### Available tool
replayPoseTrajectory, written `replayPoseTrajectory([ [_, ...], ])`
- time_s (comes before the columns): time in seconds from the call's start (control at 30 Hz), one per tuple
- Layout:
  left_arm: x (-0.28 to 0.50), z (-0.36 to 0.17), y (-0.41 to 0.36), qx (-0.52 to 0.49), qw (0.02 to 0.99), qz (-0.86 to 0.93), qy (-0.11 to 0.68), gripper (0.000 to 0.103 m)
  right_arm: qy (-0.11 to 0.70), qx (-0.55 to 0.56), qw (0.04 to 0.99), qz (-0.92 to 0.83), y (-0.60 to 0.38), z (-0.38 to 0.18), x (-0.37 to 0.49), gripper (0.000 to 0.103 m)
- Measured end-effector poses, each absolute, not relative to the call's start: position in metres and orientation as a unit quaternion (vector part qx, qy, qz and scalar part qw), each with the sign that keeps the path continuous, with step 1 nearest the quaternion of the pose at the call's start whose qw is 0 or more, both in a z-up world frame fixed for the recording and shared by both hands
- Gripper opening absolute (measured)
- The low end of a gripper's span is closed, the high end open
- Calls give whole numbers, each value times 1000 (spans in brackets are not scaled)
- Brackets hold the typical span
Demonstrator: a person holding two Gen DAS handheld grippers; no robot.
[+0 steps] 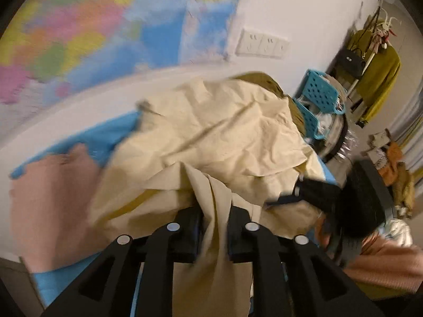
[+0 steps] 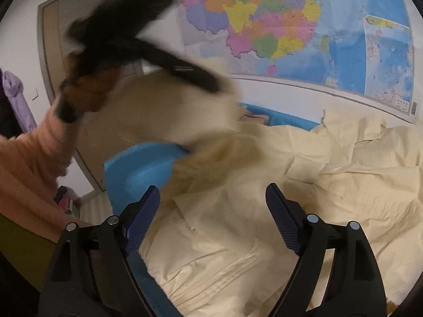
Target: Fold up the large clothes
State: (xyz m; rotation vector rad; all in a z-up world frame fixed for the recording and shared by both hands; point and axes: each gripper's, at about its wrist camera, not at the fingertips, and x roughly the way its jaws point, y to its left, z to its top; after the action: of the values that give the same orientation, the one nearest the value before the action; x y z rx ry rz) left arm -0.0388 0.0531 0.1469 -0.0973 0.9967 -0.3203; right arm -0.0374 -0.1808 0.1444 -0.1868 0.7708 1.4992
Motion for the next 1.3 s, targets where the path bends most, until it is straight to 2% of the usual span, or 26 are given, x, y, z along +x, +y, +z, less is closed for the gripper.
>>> replayPoseTrajectory([
  [0.03,-24,139,48,-60,860,-149,484,35,341,-88,663,660,-183,141,-40,86],
  [0.1,-4,126,41,-84,853,-154,492,56,344,-96,674,646,-185,134,-44,89],
  [0.4,15,102,44,-107,881,-117,445,59,390,-132,684,602,-192,89,-55,94],
  [0.47,1,104,54,-100,894,-109,423,63,402,-146,691,583,-192,79,-56,93],
  [0.5,-8,105,61,-97,900,-100,412,66,412,-150,692,573,-191,74,-54,88],
  [0.57,-24,104,76,-98,909,-82,396,67,437,-140,682,570,-188,69,-45,36],
  [0.63,-40,100,94,-102,913,-77,386,67,460,-112,669,572,-193,73,-27,20],
  [0.87,-66,67,138,-106,914,-44,388,67,473,32,701,533,-234,121,90,15],
  [1.0,-42,34,135,-88,898,-37,429,67,501,24,715,488,-230,109,134,17],
  [1.07,-27,18,130,-70,894,-22,442,67,543,23,708,452,-225,81,152,36],
  [1.1,-20,13,129,-63,892,-16,447,67,554,22,707,438,-224,69,157,40],
  [1.17,-4,2,129,-61,889,-6,454,67,573,20,704,419,-227,50,163,60],
  [1.2,1,-1,131,-63,888,-6,455,66,572,32,704,419,-234,47,161,63],
  [1.27,10,-3,138,-77,887,-11,454,66,561,45,704,432,-244,47,157,78],
  [1.3,13,-2,141,-82,888,-14,452,67,548,43,713,435,-252,52,152,81],
])
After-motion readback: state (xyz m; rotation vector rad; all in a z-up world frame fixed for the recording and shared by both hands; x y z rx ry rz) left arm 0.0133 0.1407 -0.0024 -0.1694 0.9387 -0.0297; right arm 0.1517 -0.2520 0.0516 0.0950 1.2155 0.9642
